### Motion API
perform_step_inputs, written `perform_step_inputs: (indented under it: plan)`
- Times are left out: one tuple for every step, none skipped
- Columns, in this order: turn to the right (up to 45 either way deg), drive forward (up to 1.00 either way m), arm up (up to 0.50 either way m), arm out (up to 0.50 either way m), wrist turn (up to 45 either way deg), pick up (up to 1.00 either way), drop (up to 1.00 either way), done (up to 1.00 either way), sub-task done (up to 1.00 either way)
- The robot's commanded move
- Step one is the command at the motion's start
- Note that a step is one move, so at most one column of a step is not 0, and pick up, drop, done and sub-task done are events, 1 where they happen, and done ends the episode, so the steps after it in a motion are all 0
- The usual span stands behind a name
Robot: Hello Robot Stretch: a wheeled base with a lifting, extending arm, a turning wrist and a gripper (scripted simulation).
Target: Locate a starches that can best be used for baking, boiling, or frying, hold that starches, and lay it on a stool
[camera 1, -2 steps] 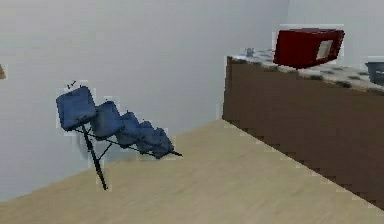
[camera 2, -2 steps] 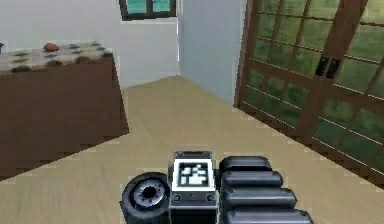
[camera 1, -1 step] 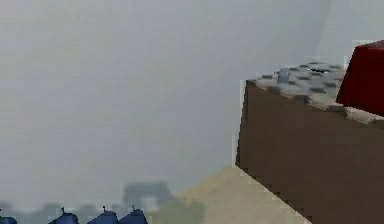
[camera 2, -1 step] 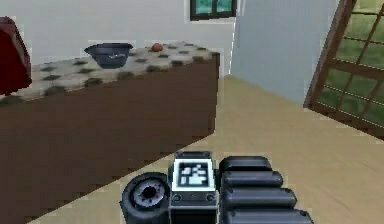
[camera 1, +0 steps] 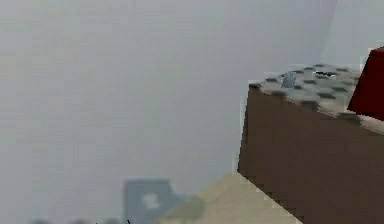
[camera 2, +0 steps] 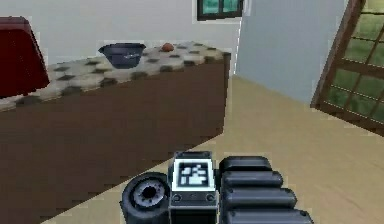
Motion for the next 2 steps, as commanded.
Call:
perform_step_inputs:
  plan:
    - [-45.0,0.0,0.0,0.0,0.0,0.0,0.0,0.0,0.0]
    - [-45.0,0.0,0.0,0.0,0.0,0.0,0.0,0.0,0.0]
